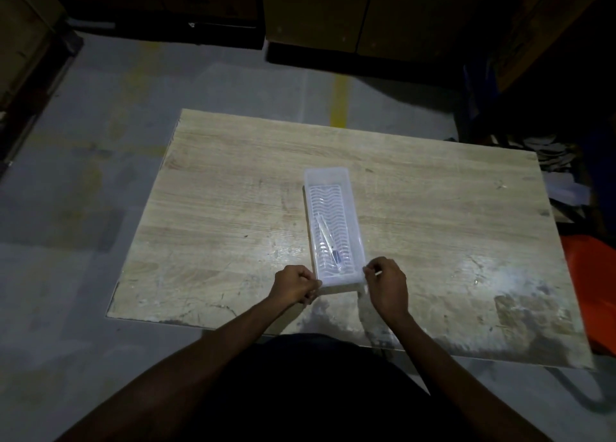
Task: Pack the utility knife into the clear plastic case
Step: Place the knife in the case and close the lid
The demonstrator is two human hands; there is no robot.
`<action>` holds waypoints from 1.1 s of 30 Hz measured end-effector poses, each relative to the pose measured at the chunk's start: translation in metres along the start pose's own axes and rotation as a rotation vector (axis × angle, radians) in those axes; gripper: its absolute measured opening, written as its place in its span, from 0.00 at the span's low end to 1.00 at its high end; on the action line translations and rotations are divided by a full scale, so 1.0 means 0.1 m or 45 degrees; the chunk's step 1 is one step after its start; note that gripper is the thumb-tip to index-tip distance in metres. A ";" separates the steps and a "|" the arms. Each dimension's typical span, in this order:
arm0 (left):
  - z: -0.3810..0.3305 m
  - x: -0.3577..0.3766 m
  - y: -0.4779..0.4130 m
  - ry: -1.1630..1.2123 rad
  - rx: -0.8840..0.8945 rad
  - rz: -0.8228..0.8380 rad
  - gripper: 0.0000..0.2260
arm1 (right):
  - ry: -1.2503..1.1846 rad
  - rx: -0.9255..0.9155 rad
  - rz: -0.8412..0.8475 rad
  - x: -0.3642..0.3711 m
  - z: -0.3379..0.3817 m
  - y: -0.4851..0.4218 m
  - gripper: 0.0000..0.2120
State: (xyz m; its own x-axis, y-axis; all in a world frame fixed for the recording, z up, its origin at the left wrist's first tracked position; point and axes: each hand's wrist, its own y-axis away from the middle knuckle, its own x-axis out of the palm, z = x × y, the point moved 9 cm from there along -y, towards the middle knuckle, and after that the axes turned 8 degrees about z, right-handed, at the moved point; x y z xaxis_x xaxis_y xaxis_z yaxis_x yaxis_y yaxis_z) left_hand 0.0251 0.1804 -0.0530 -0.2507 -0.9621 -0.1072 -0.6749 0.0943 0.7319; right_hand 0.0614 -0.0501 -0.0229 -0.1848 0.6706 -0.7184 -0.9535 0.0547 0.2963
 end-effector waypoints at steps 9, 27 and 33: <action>0.03 -0.01 0.05 -0.087 -0.012 -0.156 0.07 | -0.435 0.391 0.341 0.16 -0.45 0.05 0.12; 0.12 -0.02 0.10 0.027 -0.175 -0.405 0.03 | -0.257 0.494 0.416 0.14 -0.44 -0.12 0.08; 0.13 -0.02 0.09 0.037 -0.195 -0.422 0.04 | -0.185 0.525 0.381 0.12 -0.42 -0.10 0.08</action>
State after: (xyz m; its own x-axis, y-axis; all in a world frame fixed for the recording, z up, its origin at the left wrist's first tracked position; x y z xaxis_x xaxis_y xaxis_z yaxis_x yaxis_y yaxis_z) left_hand 0.0106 0.1870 -0.0554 -0.0145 -0.9409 -0.3383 -0.6038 -0.2614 0.7530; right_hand 0.0586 -0.0734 -0.0613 -0.3715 0.7956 -0.4784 -0.6859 0.1120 0.7190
